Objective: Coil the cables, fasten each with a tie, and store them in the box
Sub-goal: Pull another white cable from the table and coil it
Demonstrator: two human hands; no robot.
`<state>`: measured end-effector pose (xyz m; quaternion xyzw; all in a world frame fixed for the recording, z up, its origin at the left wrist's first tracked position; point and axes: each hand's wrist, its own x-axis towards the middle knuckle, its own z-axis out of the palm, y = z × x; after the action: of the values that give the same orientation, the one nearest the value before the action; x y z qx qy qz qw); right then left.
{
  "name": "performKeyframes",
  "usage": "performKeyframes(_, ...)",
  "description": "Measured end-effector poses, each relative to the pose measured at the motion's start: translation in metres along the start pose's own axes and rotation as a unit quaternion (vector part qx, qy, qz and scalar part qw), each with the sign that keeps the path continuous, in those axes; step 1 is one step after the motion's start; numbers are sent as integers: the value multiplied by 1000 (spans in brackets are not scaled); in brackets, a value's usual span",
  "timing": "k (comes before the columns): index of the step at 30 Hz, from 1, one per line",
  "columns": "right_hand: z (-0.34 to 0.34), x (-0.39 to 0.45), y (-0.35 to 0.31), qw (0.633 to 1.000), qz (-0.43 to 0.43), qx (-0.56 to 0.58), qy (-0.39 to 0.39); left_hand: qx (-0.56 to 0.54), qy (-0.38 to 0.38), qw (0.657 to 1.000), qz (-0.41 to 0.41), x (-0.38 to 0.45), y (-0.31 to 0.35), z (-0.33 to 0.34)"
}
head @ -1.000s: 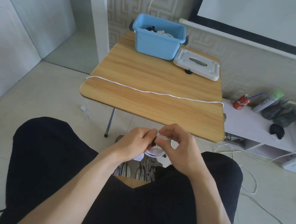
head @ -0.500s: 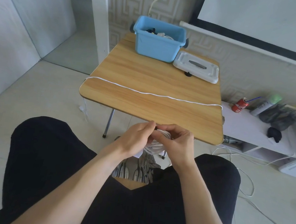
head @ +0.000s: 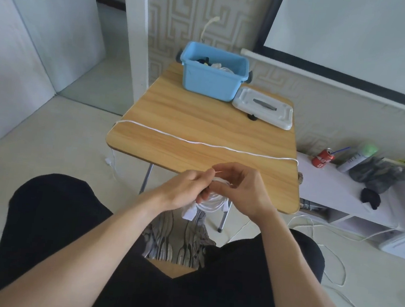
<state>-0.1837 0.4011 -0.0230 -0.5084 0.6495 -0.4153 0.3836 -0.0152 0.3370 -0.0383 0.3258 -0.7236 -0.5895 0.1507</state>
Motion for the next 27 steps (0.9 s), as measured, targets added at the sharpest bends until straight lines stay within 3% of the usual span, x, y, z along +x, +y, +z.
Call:
performKeyframes(4, -5, 12, -6, 999, 5, 35, 27, 46, 32, 998, 0, 18, 10, -10)
performKeyframes(9, -16, 36, -16, 998, -29, 8, -48, 86, 29, 996, -1, 43, 16, -27)
performKeyframes(14, -20, 71, -27, 992, -38, -115, -18, 0, 97, 995, -4, 74, 18, -41)
performKeyframes(17, -29, 93, -37, 988, -39, -151, -12, -43, 90, 995, -27, 94, 27, -48)
performKeyframes(23, -31, 144, -58, 973, -19, -229, 2, 100, 110, 986, -70, 139, 54, -78)
performKeyframes(27, -39, 189, -63, 973, 29, -222, 60, 105, 77, 982, -136, 155, 65, -111)
